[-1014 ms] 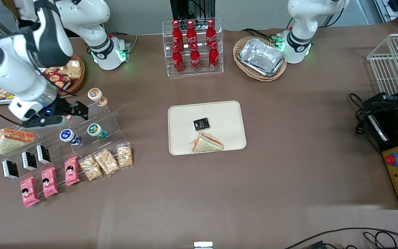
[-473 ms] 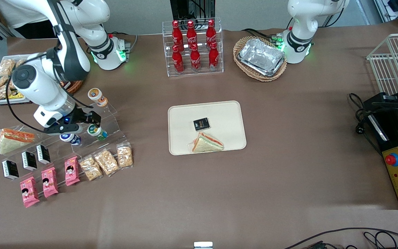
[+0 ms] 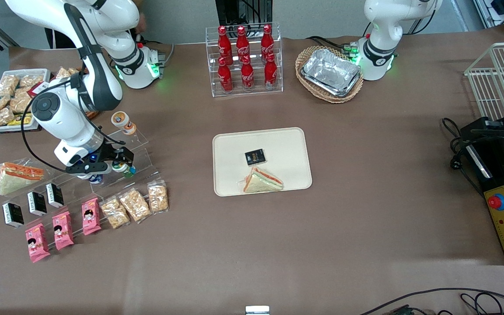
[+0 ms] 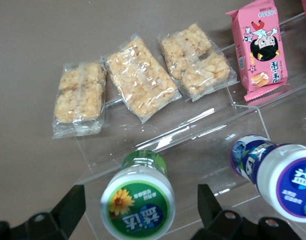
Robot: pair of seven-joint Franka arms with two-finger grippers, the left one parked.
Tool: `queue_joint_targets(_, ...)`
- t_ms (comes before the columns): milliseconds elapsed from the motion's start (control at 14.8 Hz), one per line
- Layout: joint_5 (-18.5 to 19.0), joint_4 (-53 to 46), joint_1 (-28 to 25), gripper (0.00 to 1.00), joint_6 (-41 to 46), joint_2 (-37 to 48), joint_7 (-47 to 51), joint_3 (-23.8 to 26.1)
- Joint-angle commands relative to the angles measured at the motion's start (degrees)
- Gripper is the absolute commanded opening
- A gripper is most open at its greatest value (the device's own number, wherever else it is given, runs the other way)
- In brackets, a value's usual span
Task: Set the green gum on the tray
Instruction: 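Lower the right gripper and close it on the green gum bottle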
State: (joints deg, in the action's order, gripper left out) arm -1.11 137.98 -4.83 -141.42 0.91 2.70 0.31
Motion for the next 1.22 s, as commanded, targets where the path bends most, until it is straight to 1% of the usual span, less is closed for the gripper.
queue_joint_targets(0, 0.3, 1.5, -0.2, 1.0, -2.9, -0.4, 0.9, -0.1)
queue_joint_targets(135, 0.2, 1.5, -0.2, 0.95, -3.0, -0.6, 1.0, -0.1)
queue_joint_targets(203, 0.2, 1.5, -0.2, 0.9, -3.0, -0.8, 1.1, -0.1)
queue_joint_targets(270, 0.2, 1.5, -0.2, 0.82, -3.0, -0.8, 1.3, -0.1)
queue_joint_targets(338, 0.2, 1.5, -0.2, 0.67, -2.9, -1.0, 2.2, -0.1)
queue_joint_targets(405, 0.2, 1.4, -0.3, 0.56, -2.8, -1.0, 3.4, -0.1)
queue_joint_targets(473, 0.3, 1.4, -0.3, 0.48, -2.7, -1.1, 4.7, -0.1)
queue_joint_targets(608, 0.2, 1.4, -1.0, 0.4, -2.6, -1.1, 4.9, -0.1)
queue_joint_targets(946, 0.2, 0.6, -1.0, 0.38, -1.9, -0.7, 4.8, -0.1)
queue_joint_targets(1014, 0.3, -0.3, -1.0, 0.38, -0.8, -0.3, 4.7, -0.2)
queue_joint_targets(1149, 0.6, -4.0, -1.0, 0.39, 5.5, 0.2, 4.7, -0.1)
